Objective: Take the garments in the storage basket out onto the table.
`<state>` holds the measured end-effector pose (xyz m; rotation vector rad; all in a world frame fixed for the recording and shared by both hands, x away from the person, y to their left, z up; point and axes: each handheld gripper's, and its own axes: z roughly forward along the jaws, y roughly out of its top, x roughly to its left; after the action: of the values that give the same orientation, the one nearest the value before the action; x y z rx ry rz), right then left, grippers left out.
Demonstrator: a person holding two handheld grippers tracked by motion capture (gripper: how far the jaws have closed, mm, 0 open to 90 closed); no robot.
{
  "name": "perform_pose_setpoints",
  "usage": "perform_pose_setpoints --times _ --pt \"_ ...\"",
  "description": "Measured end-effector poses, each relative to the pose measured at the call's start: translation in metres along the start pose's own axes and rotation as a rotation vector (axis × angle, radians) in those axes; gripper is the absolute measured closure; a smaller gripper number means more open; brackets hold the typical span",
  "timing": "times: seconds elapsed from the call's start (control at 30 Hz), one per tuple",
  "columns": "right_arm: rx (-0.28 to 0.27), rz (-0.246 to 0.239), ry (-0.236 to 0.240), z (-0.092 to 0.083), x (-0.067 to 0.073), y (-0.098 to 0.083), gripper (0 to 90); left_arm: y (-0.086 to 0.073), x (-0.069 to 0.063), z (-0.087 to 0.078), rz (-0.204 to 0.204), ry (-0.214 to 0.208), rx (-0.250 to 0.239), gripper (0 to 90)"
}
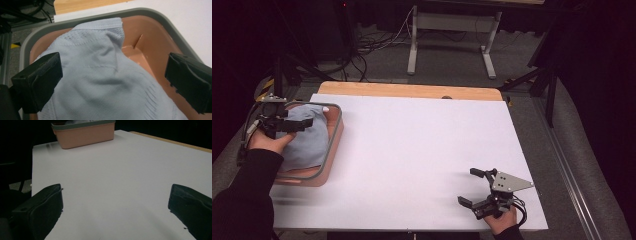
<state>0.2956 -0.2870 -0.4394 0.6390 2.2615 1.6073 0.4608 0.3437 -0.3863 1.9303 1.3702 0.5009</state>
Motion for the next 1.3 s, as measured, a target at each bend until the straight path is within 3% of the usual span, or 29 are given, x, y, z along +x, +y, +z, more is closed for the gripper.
perform_pose_setpoints --times 0.2,0.6,0.87,1.07,1.2,1.3 --pt "0.000 -0.001 0.002 0.000 0.000 0.000 0.1 -0.001 0.003 0.005 -0.018 -0.006 0.036 3.8" --pt "-0.002 -0.002 0.004 0.001 0.001 0.000 0.1 -0.005 0.003 0.024 -0.006 0.048 0.151 3.8" --pt "-0.011 0.000 0.012 0.000 0.001 0.001 0.1 -0.008 0.006 0.033 -0.034 0.017 0.215 5.5" --pt "-0.010 0.001 0.015 0.000 0.001 0.001 0.1 -0.009 0.004 0.037 -0.023 0.023 0.240 6.7" --pt "-0.014 0.003 0.017 0.000 0.001 0.001 0.1 -0.010 0.003 0.040 -0.018 -0.008 0.262 11.2" --pt "-0.016 0.003 0.017 0.000 0.001 0.001 0.1 -0.011 0.002 0.041 -0.014 -0.007 0.283 13.7"
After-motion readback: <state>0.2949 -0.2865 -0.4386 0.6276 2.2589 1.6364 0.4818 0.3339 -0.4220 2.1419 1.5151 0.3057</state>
